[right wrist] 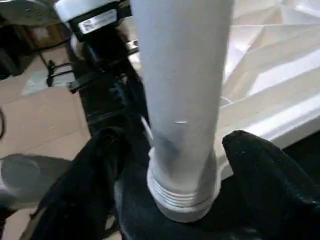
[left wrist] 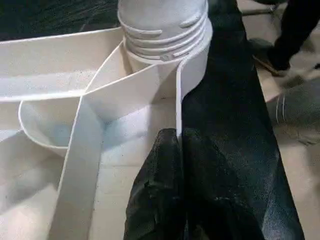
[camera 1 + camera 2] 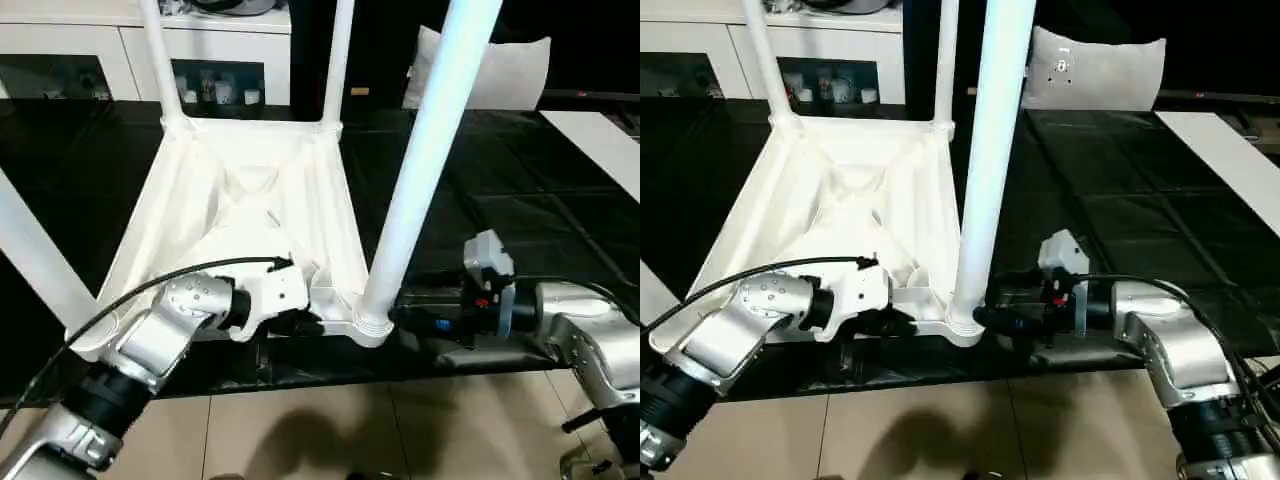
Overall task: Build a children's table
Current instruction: Rotate leg to tighten
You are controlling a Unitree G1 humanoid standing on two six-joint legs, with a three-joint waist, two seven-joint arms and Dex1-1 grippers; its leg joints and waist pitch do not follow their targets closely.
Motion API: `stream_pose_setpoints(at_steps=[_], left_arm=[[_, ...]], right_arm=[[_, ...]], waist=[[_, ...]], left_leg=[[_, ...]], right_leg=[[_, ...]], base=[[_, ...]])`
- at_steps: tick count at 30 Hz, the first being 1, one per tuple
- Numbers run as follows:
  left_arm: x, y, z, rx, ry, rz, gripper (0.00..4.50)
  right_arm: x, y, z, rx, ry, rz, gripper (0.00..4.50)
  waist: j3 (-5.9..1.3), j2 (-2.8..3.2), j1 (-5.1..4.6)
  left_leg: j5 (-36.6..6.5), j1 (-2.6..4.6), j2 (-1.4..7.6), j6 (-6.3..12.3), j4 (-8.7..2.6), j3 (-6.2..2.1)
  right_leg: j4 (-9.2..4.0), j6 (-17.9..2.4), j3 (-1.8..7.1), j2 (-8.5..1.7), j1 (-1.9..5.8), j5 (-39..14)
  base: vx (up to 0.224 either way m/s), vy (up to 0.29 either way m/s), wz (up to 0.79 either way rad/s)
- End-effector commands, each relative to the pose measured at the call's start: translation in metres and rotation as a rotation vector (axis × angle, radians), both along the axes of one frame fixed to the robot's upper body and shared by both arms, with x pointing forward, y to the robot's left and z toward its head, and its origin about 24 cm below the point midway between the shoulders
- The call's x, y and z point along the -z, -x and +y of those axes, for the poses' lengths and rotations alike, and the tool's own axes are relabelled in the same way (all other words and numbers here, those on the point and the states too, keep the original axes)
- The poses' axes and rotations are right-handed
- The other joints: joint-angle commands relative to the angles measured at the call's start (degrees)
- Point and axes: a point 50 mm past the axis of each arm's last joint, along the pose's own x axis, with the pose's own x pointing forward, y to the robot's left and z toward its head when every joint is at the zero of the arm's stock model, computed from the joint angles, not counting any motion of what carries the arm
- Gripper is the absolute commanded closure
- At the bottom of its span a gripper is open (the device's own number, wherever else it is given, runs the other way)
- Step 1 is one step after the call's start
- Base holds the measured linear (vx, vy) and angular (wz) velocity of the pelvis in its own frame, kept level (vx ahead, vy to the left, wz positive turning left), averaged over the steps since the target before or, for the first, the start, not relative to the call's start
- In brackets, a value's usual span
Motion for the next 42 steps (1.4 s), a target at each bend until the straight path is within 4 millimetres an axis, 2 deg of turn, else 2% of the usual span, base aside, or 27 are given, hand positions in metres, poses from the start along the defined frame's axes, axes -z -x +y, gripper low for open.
stream_pose_setpoints(at_steps=[1,5,7,8,9,15,16,18,20,21,24,25,27,30,35,37,39,42], left_arm=[[0.007,0.002,0.0,0.023,-0.039,0.019,4.5],[0.006,0.005,-0.002,0.094,-0.056,0.024,4.5],[0.006,0.005,-0.002,0.101,-0.058,0.026,4.5],[0.006,0.006,-0.002,0.118,-0.062,0.026,4.5],[0.006,0.006,-0.003,0.136,-0.067,0.023,4.5],[0.005,0.005,-0.004,0.154,-0.057,0.026,4.5],[0.005,0.005,-0.004,0.154,-0.057,0.026,4.5],[0.006,0.005,-0.004,0.158,-0.056,0.027,4.5],[0.006,0.005,-0.004,0.159,-0.055,0.028,4.5],[0.006,0.005,-0.004,0.16,-0.055,0.029,4.5],[0.007,0.005,-0.004,0.16,-0.055,0.027,4.5],[0.007,0.005,-0.004,0.158,-0.056,0.025,4.5],[0.008,0.004,-0.004,0.157,-0.055,0.022,4.5],[0.008,0.004,-0.005,0.157,-0.055,0.022,4.5],[0.009,0.004,-0.006,0.155,-0.056,0.019,4.5],[0.009,0.003,-0.006,0.155,-0.056,0.017,4.5],[0.009,0.003,-0.006,0.153,-0.059,0.014,4.5],[0.01,0.003,-0.006,0.151,-0.061,0.013,4.5]], right_arm=[[-0.001,-0.001,-0.001,-0.02,0.014,0.011,1.28],[0.004,-0.006,0.002,-0.05,0.041,0.023,1.64],[0.004,-0.007,0.003,-0.051,0.042,0.026,1.64],[0.006,-0.008,0.003,-0.061,0.051,0.031,1.84],[0.008,-0.009,0.005,-0.076,0.054,0.043,1.84],[0.01,-0.015,0.01,-0.084,0.038,0.054,2.5],[0.01,-0.016,0.01,-0.084,0.037,0.054,2.5],[0.01,-0.018,0.014,-0.084,0.028,0.045,2.6],[0.011,-0.018,0.017,-0.094,0.017,0.049,2.7],[0.011,-0.018,0.018,-0.098,0.015,0.048,2.77],[0.012,-0.017,0.02,-0.099,0.02,0.046,3.0],[0.013,-0.017,0.021,-0.097,0.008,0.068,3.0],[0.012,-0.015,0.021,-0.103,-0.02,0.108,2.63],[0.012,-0.016,0.021,-0.107,-0.019,0.099,2.58],[0.011,-0.018,0.023,-0.102,-0.021,0.081,1.95],[0.011,-0.019,0.025,-0.098,-0.011,0.068,1.95],[0.013,-0.02,0.026,-0.093,0.018,0.061,1.71],[0.013,-0.019,0.026,-0.101,0.014,0.068,1.71]], waist=[[-3.89,0.24,0.19],[-3.93,0.18,0.24],[-3.98,0.18,0.27],[-4.01,0.18,0.24],[-4.05,0.01,0.21],[-3.97,0.2,0.32],[-3.93,0.21,0.31],[-3.92,0.39,0.31],[-3.7,0.14,-0.01],[-3.66,0.31,0.02],[-3.67,0.19,-0.25],[-3.66,0.18,-0.3],[-3.67,0.26,-0.41],[-3.75,0.26,-0.47],[-3.83,0.27,-0.28],[-3.85,0.31,-0.15],[-3.85,0.34,0.1],[-3.88,0.33,0.38]], left_leg=[[-5.6,-1.1,0.81,4.39,-3.78,0.44],[-5.5,-1.02,0.86,4.14,-3.79,0.45],[-5.4,-0.99,0.85,4.04,-3.74,0.51],[-4.9,-1.08,0.9,4.06,-3.77,0.46],[-4.7,-1.1,0.92,4.14,-3.74,0.48],[-5.1,-0.92,1.01,4.01,-3.76,0.54],[-5.3,-0.93,0.99,4.0,-3.77,0.56],[-5.6,-0.9,0.98,3.73,-3.79,0.53],[-7.3,-0.92,0.67,3.4,-3.76,0.59],[-7.7,-0.81,0.59,3.34,-3.74,0.59],[-8.7,-0.79,0.5,3.06,-3.69,0.46],[-8.6,-0.8,0.46,3.13,-3.71,0.45],[-8.6,-0.71,0.53,3.33,-3.74,0.4],[-8.5,-0.72,0.58,3.34,-3.73,0.4],[-7.5,-0.7,0.74,3.43,-3.79,0.43],[-7.4,-0.64,0.82,3.32,-3.82,0.43],[-7.3,-0.5,0.89,3.28,-3.83,0.47],[-6.8,-0.52,1.02,3.13,-3.92,0.45]], right_leg=[[-4.18,-3.1,3.13,-3.25,4.28,-23.4],[-4.07,-3.6,3.2,-3.33,4.28,-23.4],[-4.02,-3.9,3.23,-3.35,4.27,-23.1],[-3.83,-4.2,3.26,-3.31,4.34,-22.4],[-3.78,-4.4,3.28,-3.32,4.34,-22.0],[-3.68,-5.3,3.36,-3.36,4.26,-21.8],[-3.75,-5.2,3.36,-3.37,4.24,-22.0],[-3.79,-5.0,3.34,-3.4,4.28,-22.6],[-4.41,-3.3,3.12,-3.33,4.36,-26.3],[-4.6,-3.0,3.06,-3.35,4.29,-27.2],[-5.04,-1.4,2.73,-3.23,4.32,-29.6],[-5.03,-1.3,2.71,-3.18,4.3,-29.5],[-5.04,-1.5,2.69,-3.11,4.22,-29.1],[-4.95,-1.8,2.73,-3.19,4.19,-28.7],[-4.59,-2.6,2.9,-3.24,4.2,-27.0],[-4.51,-2.9,2.95,-3.29,4.18,-26.6],[-4.46,-3.2,3.02,-3.31,4.11,-26.2],[-4.19,-3.6,3.16,-3.35,4.16,-25.0]], base=[[0.0,0.0,0.0],[0.0,0.0,0.0],[0.0,0.0,0.0],[0.0,0.0,0.0],[0.0,0.0,0.0],[0.0,0.0,0.0],[0.0,0.0,0.0],[0.0,0.0,0.0],[0.0,0.0,0.0],[0.0,0.0,0.0],[0.0,0.0,0.0],[0.0,0.0,0.0],[0.0,0.0,0.0],[0.0,0.0,0.0],[0.0,0.0,0.0],[0.0,0.0,0.0],[0.0,0.0,0.0],[0.0,0.0,0.0]])
